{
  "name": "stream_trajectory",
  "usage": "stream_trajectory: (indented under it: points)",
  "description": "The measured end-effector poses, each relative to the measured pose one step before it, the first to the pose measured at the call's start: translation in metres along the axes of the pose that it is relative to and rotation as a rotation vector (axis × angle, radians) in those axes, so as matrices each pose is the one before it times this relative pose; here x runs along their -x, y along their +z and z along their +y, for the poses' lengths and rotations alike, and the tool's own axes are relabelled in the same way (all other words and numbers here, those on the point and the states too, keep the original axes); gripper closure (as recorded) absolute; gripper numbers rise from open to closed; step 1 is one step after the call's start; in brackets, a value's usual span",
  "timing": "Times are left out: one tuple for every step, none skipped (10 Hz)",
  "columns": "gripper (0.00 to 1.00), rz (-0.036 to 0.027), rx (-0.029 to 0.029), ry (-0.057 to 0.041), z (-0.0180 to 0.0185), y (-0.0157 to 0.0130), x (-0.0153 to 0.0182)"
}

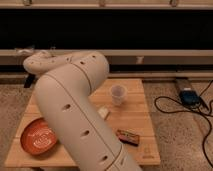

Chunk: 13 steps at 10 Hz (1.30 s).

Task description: Place the bottle in the ceramic bowl

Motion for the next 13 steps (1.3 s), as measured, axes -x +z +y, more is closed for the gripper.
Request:
stream_trajectory:
  points:
    - [1.0, 0.01619, 0.00376, -0.01524, -0.00311, -0.0069, -0.00132]
    - [1.0, 0.02865, 0.00015, -0.02406, -0.0089, -0.00729, -0.00411]
    - [1.0, 0.01766, -0.00051, -0.01441, -0.00488, -0.00076, -0.00305]
    - [1.0, 0.01632, 0.002, -0.01182, -0.0019, -0.00064, -0.00336]
    - [1.0, 0.01603, 0.00556, -0.01561, -0.00192, -0.00066, -0.00442]
    - [1.0, 0.01508, 0.00041, -0.01575, -0.0061, -0.00158, -0.00622]
    - [1.0, 0.00968, -0.00094, -0.01489, -0.00841, -0.00074, -0.00484]
    - [1.0, 0.00942, 0.00319, -0.01625, -0.0112, -0.00312, -0.0045]
    - [1.0, 0.00407, 0.00273, -0.00907, -0.01147, -0.00376, -0.0028]
    - [1.0, 0.00469, -0.00078, -0.01174, -0.01516, -0.00486, -0.004]
    - [1.0, -0.00035, 0.00248, -0.01027, -0.01012, -0.00417, -0.00205]
    - [1.0, 0.00059, 0.00699, -0.00956, -0.00907, -0.00637, -0.00111]
    - [1.0, 0.00049, 0.00634, -0.00836, -0.00783, -0.00539, -0.00117]
